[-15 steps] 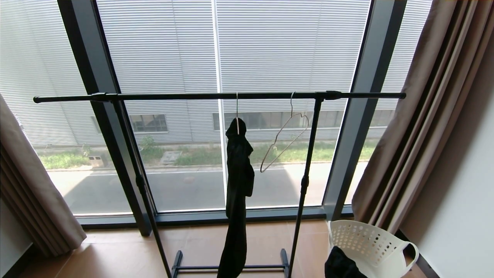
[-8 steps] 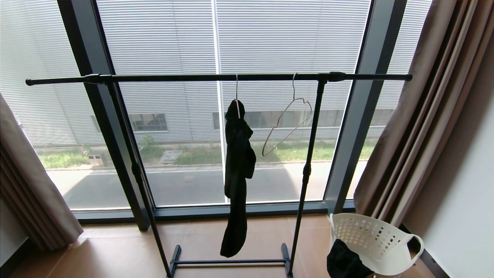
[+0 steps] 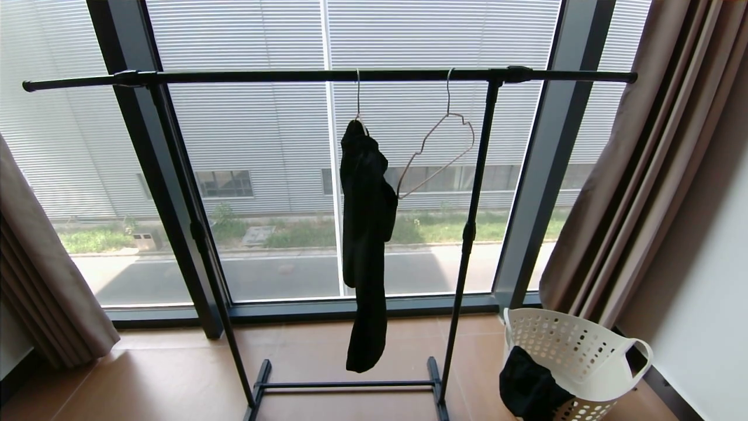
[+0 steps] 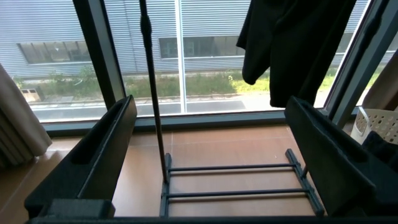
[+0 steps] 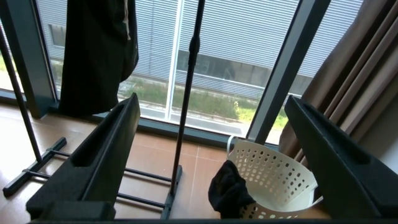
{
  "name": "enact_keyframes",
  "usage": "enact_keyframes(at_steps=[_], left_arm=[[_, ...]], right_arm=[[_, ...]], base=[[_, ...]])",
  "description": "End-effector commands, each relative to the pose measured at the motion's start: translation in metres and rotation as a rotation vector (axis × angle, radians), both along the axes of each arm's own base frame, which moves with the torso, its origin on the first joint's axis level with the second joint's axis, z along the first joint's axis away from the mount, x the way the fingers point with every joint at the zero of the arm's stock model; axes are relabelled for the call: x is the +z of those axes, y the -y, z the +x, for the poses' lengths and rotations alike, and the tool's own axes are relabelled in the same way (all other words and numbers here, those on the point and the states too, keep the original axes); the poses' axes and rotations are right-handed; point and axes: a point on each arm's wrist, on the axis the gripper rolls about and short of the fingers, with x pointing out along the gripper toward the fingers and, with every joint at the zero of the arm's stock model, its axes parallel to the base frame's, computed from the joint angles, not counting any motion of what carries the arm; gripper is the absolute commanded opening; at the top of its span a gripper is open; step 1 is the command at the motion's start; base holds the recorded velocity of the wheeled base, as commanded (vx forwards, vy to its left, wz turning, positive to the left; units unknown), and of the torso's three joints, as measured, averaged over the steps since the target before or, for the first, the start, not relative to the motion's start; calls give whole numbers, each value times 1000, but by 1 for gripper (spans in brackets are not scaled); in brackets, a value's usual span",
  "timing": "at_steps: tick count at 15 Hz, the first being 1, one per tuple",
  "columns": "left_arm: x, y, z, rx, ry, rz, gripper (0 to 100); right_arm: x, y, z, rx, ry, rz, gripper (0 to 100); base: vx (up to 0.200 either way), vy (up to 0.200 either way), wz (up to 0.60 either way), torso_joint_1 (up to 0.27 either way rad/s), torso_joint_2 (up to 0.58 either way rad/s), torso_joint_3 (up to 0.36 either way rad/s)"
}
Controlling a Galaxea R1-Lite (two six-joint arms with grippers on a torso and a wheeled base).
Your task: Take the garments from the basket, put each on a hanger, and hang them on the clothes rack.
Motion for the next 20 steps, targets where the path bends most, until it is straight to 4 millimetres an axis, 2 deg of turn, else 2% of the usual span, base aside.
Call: enact_keyframes(at_steps=[1,7,12,20], left_arm=[[0,0,0,0,0,0,100],[0,0,0,0,-1,0,100],[0,0,0,0,0,0,100],[0,0,0,0,0,0,100]], right_arm=[[0,0,0,1,-1,0,100],[0,0,0,1,-1,1,100],[0,0,0,1,-1,0,100],[0,0,0,1,-1,1,100]], base=[[0,0,0,-124,486,359],[0,0,0,-89,470,377],[0,0,0,-25,133,107],[0,0,-600,-2,7,8]])
